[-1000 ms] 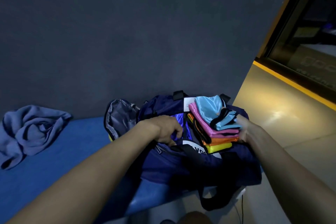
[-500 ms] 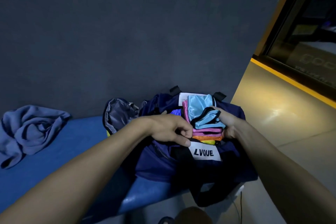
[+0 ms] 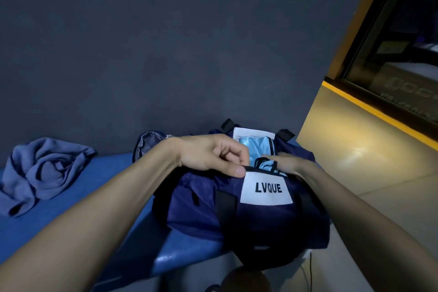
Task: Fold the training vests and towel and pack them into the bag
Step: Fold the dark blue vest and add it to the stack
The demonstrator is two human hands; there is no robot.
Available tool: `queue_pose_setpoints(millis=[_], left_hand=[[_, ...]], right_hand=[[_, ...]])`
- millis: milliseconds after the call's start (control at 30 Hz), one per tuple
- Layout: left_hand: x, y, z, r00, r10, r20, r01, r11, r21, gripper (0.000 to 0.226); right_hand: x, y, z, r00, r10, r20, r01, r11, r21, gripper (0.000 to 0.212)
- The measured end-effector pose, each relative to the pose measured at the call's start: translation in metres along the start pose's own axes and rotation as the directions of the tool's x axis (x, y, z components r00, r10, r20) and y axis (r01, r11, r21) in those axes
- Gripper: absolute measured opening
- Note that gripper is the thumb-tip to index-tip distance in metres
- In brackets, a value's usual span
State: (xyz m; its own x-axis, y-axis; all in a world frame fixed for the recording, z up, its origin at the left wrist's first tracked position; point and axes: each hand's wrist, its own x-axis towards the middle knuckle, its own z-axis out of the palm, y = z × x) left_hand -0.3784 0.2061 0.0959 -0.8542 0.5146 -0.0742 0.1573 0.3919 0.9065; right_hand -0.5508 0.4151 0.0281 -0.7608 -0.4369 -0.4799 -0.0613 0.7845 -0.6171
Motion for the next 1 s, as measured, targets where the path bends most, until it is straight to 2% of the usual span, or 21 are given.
queue_pose_setpoints(millis=[67, 100, 133, 200, 233, 300, 367, 433, 467, 533, 633, 700, 733, 800, 900, 967, 1000], left_hand=[[0.005, 0.005, 0.002, 1.0, 0.019, -0.007, -0.019, 0.999, -0.03, 0.01], [0.009, 0.005, 0.004, 1.0, -0.015, -0.009, 0.014, 1.0, -0.014, 0.009], [0.014, 0.003, 0.005, 0.997, -0.068, -0.021, 0.069, 0.997, 0.042, 0.009], [0.023, 0.002, 0.008, 0.983, -0.175, -0.051, 0.183, 0.94, 0.287, 0.027], [0.028, 0.001, 0.012, 0.978, -0.206, -0.041, 0.207, 0.912, 0.355, 0.031], [0.036, 0.005, 0.019, 0.974, -0.22, -0.05, 0.225, 0.925, 0.306, 0.034], [0.047, 0.005, 0.021, 0.949, -0.215, -0.229, 0.263, 0.944, 0.2, 0.045], [0.062, -0.003, 0.017, 0.878, -0.165, -0.449, 0.299, 0.922, 0.246, 0.03], [0.069, -0.009, 0.016, 0.85, -0.162, -0.501, 0.343, 0.893, 0.292, 0.02], [0.078, -0.015, 0.02, 0.86, -0.195, -0.472, 0.396, 0.838, 0.375, 0.019], [0.081, -0.024, 0.035, 0.892, -0.195, -0.409, 0.383, 0.807, 0.45, 0.035], [0.08, -0.03, 0.043, 0.885, -0.189, -0.425, 0.401, 0.774, 0.49, 0.043], [0.08, -0.032, 0.045, 0.883, -0.197, -0.427, 0.415, 0.754, 0.51, 0.045], [0.078, -0.035, 0.046, 0.881, -0.205, -0.427, 0.429, 0.728, 0.535, 0.049], [0.079, -0.034, 0.046, 0.894, -0.176, -0.411, 0.412, 0.684, 0.602, 0.05], [0.084, -0.032, 0.045, 0.906, -0.145, -0.397, 0.392, 0.64, 0.661, 0.048], [0.086, -0.032, 0.044, 0.912, -0.138, -0.387, 0.384, 0.621, 0.683, 0.047]], right_hand=[[-0.007, -0.002, -0.001, 0.999, -0.035, -0.038, 0.033, 0.998, -0.044, 0.038], [-0.009, -0.003, -0.003, 0.999, -0.029, -0.035, 0.026, 0.996, -0.088, 0.039], [-0.011, -0.004, -0.007, 1.0, -0.015, -0.015, 0.013, 0.993, -0.118, 0.04], [-0.013, -0.005, -0.018, 0.999, 0.037, 0.037, -0.032, 0.993, -0.114, 0.042], [-0.015, -0.006, -0.023, 0.997, 0.056, 0.049, -0.048, 0.988, -0.145, 0.048], [-0.017, -0.012, -0.032, 0.998, 0.063, 0.016, -0.056, 0.96, -0.274, 0.069], [-0.017, -0.018, -0.035, 0.999, -0.002, -0.053, -0.017, 0.936, -0.351, 0.07], [-0.014, -0.021, -0.035, 0.995, -0.077, -0.063, 0.049, 0.933, -0.357, 0.059], [-0.014, -0.022, -0.033, 0.995, -0.09, -0.053, 0.063, 0.924, -0.377, 0.055], [-0.01, -0.017, -0.031, 0.993, -0.098, -0.064, 0.063, 0.91, -0.41, 0.055], [-0.013, -0.014, -0.035, 0.995, -0.085, -0.05, 0.051, 0.876, -0.48, 0.06], [-0.016, -0.021, -0.039, 0.982, -0.157, -0.105, 0.074, 0.833, -0.549, 0.051], [-0.016, -0.026, -0.039, 0.97, -0.205, -0.133, 0.106, 0.841, -0.53, 0.04], [-0.013, -0.038, -0.034, 0.97, -0.175, -0.169, 0.098, 0.916, -0.388, 0.022], [-0.012, -0.042, -0.022, 0.993, 0.067, -0.093, -0.086, 0.971, -0.222, 0.038], [0.001, -0.026, -0.021, 0.988, 0.156, -0.017, -0.156, 0.988, 0.0, 0.048], [0.021, -0.011, -0.023, 0.985, 0.17, -0.028, -0.166, 0.98, 0.107, 0.05]])
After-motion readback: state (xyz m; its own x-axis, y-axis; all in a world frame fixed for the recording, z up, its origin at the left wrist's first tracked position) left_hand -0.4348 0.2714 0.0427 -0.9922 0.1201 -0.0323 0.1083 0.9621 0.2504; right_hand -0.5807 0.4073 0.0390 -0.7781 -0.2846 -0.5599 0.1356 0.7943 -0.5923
